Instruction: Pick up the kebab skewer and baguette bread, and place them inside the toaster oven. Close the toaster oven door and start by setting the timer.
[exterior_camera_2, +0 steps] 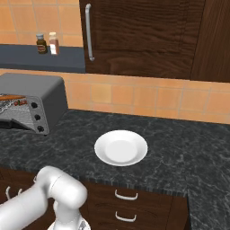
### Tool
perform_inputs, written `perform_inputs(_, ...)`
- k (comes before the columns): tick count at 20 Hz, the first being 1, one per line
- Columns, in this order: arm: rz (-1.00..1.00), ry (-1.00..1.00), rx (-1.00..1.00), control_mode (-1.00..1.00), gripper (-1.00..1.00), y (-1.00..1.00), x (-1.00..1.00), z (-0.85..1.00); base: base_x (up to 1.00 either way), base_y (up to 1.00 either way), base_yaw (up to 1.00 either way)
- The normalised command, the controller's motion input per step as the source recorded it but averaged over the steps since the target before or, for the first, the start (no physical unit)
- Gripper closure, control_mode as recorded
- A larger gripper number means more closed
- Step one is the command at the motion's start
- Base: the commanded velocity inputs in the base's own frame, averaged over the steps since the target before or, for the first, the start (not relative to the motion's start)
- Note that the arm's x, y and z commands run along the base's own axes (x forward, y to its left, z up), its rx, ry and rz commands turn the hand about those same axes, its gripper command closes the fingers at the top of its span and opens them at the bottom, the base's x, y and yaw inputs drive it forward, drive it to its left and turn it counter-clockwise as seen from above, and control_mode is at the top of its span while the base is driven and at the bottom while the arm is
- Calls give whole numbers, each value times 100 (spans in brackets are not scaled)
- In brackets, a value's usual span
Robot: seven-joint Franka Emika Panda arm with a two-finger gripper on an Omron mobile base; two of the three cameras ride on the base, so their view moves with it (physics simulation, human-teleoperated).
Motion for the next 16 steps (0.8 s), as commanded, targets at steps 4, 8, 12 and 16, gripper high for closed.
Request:
perform_inputs(4, 0, -2, 0, -100, -100, -1, -39, 94, 0, 0, 0)
perform_inputs(8, 0, 0, 0, -100, -100, 0, -8, 12, 0, 0, 0)
perform_inputs(12, 0, 23, 0, -100, -100, 3, -44, -72, 0, 0, 0)
perform_inputs(16, -2, 34, 0, -100, -100, 0, 21, -98, 0, 0, 0)
